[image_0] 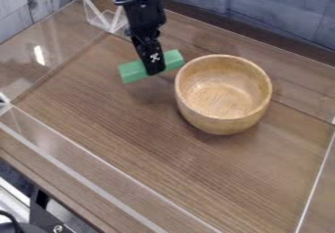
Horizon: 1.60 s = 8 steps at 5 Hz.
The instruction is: Put green stick into wooden bowl
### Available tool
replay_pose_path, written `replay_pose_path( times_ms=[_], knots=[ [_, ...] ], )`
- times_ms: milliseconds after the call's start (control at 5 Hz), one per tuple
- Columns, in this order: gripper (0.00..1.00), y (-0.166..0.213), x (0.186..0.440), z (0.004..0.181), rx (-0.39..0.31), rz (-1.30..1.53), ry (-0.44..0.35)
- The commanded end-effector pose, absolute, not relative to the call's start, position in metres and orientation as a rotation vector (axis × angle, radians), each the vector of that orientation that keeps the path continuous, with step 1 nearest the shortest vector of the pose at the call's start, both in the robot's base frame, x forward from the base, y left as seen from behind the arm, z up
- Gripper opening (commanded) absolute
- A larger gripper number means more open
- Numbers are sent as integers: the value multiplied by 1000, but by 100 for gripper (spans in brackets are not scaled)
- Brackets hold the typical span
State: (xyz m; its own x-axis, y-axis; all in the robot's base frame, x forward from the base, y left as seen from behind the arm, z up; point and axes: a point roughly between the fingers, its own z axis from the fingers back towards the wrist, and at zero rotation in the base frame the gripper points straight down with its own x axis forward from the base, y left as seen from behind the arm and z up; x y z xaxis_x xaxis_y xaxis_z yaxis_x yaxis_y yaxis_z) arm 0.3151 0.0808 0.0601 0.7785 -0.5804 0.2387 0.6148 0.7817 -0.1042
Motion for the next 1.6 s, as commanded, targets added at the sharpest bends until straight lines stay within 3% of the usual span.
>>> replay_pose_path(
  times_ms=[0,1000,1400],
  knots=[
    [0,81,315,80,-122,-587,-254],
    [0,93,338,70,-108,-552,-234],
    [0,90,346,80,-100,-474,-231]
  ],
)
